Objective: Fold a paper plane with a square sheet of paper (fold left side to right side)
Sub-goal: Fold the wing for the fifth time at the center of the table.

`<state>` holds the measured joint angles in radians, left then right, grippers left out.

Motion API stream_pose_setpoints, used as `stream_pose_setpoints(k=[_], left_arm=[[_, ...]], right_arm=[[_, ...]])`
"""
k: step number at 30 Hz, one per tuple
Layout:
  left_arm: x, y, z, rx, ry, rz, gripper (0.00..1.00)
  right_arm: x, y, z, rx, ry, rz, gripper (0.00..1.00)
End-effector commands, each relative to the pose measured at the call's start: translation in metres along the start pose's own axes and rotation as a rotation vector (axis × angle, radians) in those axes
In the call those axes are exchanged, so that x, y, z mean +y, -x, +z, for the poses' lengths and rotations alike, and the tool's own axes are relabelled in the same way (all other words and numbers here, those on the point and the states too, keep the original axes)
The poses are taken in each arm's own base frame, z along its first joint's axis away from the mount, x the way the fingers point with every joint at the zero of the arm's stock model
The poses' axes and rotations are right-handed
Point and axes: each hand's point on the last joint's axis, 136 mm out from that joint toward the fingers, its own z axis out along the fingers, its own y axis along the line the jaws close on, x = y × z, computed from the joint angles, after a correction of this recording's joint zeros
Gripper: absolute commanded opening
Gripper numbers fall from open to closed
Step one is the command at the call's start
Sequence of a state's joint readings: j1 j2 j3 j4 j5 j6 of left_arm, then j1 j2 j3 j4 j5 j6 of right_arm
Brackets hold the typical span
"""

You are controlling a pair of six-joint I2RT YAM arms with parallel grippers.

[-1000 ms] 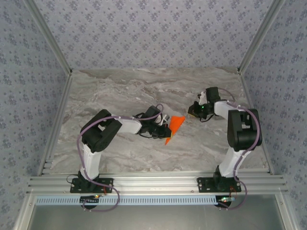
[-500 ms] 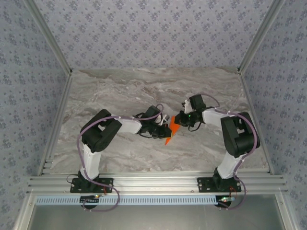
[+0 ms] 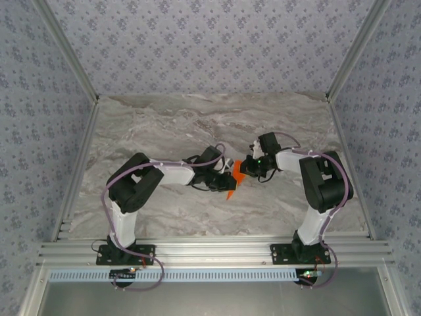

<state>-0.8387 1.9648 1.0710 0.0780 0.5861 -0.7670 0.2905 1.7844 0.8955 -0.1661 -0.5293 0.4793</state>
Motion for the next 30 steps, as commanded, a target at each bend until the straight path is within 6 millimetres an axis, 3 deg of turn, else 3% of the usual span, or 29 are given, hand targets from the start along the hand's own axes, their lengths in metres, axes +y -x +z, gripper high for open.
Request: stream_pose_setpoints(k=[1,14,21,30], left_arm=[[-0.023,-0.005,-0.007,0.021,-0.025,0.044,0.15],[-0.027,-0.011,-0.008,0.033,-0.007,0.062,0.15],[-0.018,-0.019,-0.004,0.056,0.019,0.052,0.16],[0.009,-0.026,0.004,0.076,0.104,0.026,0.16]], right_arm=[[-0.028,-0.014,0.008,0.051,-0.11,0.044,0.1],[-0.03,-0.016,0.009,0.061,-0.127,0.043,0.1],[-0.032,-0.016,0.008,0.064,-0.145,0.035,0.1],[-0.033,-0.016,0.007,0.064,-0.16,0.032,0.1]])
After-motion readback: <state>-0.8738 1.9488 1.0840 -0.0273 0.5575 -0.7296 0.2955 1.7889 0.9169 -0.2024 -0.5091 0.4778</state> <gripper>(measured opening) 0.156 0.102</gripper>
